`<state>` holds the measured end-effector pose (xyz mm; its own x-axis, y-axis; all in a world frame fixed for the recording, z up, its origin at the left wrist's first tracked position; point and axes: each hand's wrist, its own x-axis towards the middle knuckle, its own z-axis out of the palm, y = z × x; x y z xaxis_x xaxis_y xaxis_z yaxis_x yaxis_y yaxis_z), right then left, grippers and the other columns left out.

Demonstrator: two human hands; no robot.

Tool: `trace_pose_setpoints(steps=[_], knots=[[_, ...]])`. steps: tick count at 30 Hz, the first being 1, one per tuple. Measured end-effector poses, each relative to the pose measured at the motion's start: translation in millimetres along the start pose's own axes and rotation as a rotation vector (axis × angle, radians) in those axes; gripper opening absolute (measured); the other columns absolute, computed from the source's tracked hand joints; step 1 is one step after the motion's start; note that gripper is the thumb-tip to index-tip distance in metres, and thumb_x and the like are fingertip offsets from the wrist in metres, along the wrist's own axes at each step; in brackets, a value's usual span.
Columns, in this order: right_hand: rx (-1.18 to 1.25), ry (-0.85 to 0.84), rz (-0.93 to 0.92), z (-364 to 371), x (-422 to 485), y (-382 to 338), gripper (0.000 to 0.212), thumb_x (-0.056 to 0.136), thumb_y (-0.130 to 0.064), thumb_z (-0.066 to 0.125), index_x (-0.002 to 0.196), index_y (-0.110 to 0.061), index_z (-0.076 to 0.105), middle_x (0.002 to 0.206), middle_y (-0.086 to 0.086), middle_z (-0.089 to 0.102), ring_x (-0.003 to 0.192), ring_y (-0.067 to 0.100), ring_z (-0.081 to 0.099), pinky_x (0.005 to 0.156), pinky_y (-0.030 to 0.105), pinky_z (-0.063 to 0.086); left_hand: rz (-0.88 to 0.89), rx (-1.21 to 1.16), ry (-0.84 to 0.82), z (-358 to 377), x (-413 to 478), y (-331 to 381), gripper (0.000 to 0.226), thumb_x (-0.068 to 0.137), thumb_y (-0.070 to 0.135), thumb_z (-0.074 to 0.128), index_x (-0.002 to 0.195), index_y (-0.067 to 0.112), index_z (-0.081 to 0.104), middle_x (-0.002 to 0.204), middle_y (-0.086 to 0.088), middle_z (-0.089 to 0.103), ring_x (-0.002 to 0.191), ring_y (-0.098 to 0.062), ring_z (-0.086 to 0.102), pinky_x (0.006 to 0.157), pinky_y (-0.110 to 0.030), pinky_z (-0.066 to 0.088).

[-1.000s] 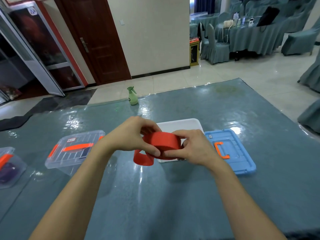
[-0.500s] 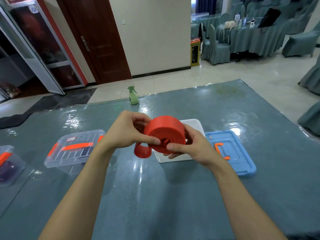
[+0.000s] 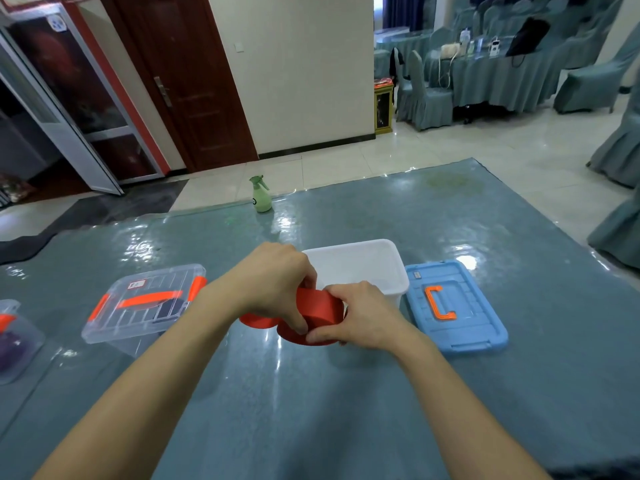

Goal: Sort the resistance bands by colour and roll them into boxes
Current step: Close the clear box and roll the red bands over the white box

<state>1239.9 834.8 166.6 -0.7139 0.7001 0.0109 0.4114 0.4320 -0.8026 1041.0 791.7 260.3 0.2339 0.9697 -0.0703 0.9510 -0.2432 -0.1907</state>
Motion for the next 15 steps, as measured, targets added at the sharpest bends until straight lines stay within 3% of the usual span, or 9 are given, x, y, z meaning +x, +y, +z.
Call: trace_pose_setpoints(steps=[2, 5, 8, 12, 15], knots=[[-0.057, 0.026, 0.002, -2.3, 1.2, -1.8, 0.066, 0.057, -0.071, 0.094, 0.108, -0.036, 0.071, 0.089, -0.010, 0.076, 0.064, 0.008, 0.074, 0.071, 0.037, 0.065, -0.007, -0.008, 0.011, 0.4, 0.3, 0.6, 0.066, 0.045, 0.084, 0.072, 0.091, 0.037, 0.078, 0.068, 0.015, 0.067, 0.062, -0.004, 0.053, 0.054, -0.025, 0.037], [-0.085, 0.099, -0.018, -6.1, 3.6, 1.7, 0.052, 0.062, -0.066, 0.092, 0.093, -0.030, 0.073, 0.079, -0.007, 0.074, 0.063, 0.010, 0.072, 0.069, 0.041, 0.064, -0.039, -0.066, 0.014, -1.1, -0.1, 2.7, 0.070, 0.051, 0.083, 0.081, 0.106, 0.041, 0.077, 0.085, 0.018, 0.074, 0.078, -0.007, 0.062, 0.066, -0.028, 0.050], [0.067, 0.096, -0.012, -11.6, 0.5, 8.9, 0.042, 0.064, -0.056, 0.096, 0.090, -0.031, 0.075, 0.073, -0.005, 0.075, 0.056, 0.014, 0.074, 0.062, 0.040, 0.065, -0.115, -0.349, -0.035, -3.3, -3.9, 0.8, 0.077, 0.047, 0.077, 0.092, 0.113, 0.048, 0.064, 0.098, 0.024, 0.075, 0.093, -0.004, 0.066, 0.085, -0.036, 0.059], [0.356, 0.101, -0.009, -17.3, -2.8, 10.9, 0.043, 0.064, -0.040, 0.104, 0.099, -0.030, 0.082, 0.080, 0.006, 0.079, 0.062, 0.032, 0.077, 0.057, 0.045, 0.066, -0.091, -0.745, 0.087, -1.4, -13.7, -13.2, 0.070, 0.056, 0.060, 0.101, 0.109, 0.034, 0.063, 0.087, 0.011, 0.079, 0.080, -0.013, 0.071, 0.076, -0.044, 0.062], [0.512, 0.124, -0.008, -26.9, -4.0, 9.3, 0.049, 0.066, -0.034, 0.105, 0.109, -0.026, 0.083, 0.089, 0.010, 0.080, 0.068, 0.033, 0.078, 0.057, 0.041, 0.065, -0.026, -1.035, 0.200, 3.5, -17.0, -23.8, 0.057, 0.067, 0.052, 0.102, 0.109, 0.026, 0.073, 0.099, -0.001, 0.080, 0.090, -0.021, 0.076, 0.078, -0.044, 0.063]])
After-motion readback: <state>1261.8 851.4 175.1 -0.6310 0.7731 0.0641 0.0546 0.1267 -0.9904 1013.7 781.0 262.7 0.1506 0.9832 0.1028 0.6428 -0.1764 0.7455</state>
